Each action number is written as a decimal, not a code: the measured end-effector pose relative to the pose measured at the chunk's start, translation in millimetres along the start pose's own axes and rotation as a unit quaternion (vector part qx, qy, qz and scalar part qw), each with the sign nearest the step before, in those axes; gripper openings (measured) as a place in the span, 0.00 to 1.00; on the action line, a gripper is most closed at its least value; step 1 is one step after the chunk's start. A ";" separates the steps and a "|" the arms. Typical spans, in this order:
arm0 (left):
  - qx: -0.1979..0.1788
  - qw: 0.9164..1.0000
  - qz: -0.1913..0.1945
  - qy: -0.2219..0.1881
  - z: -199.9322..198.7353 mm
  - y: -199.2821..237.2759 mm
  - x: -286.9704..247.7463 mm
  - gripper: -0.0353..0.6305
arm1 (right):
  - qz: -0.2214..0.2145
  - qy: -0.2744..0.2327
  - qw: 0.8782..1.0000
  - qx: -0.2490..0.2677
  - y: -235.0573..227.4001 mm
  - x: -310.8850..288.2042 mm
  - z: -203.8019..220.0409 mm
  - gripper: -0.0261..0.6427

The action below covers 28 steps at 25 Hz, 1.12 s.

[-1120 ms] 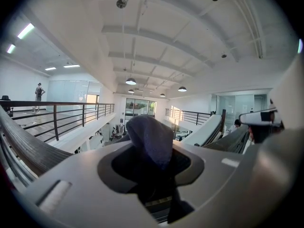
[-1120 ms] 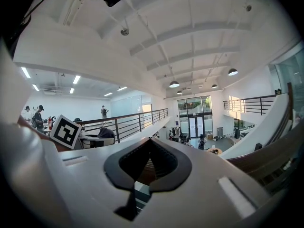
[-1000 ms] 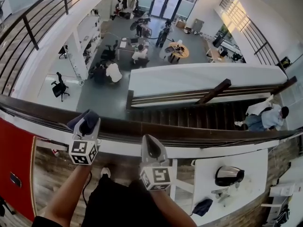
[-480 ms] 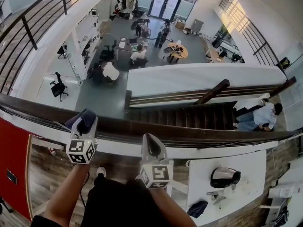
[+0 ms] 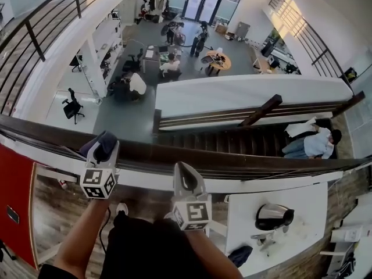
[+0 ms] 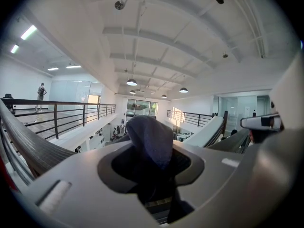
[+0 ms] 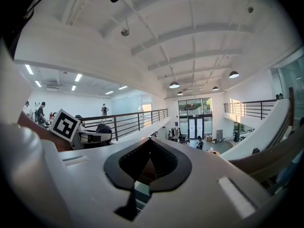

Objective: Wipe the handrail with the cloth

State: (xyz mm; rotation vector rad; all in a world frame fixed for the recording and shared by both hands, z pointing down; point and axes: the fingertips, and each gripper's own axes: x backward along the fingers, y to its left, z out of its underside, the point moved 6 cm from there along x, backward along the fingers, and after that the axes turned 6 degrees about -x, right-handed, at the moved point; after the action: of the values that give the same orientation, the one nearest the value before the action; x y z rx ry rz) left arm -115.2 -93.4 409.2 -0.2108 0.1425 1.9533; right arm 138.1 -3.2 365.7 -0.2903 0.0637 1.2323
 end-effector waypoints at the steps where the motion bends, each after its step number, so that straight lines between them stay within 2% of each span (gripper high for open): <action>1: -0.002 1.000 0.002 0.000 -0.3 -3.1 -0.3 0.26 | 0.003 0.000 1.000 -0.001 -3.6 1.9 0.6 0.04; 7: -0.006 1.000 0.005 -0.002 -2.2 -18.2 -3.9 0.26 | 0.017 -0.017 1.000 -0.007 -18.3 12.0 -4.0 0.04; 22: -0.001 1.000 0.011 0.006 -5.4 -47.0 -10.5 0.26 | 0.007 -0.045 0.999 0.002 -36.0 24.5 -12.2 0.04; 28: -0.008 1.000 0.015 -0.001 -5.4 -61.6 -15.5 0.26 | 0.028 -0.031 0.999 0.003 -57.1 30.4 -11.5 0.04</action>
State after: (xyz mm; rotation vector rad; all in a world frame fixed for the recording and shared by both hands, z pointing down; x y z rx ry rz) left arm -52.0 -85.0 407.1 -0.2184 0.1308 1.9846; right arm 203.0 4.8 359.0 -0.2472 0.0226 1.2966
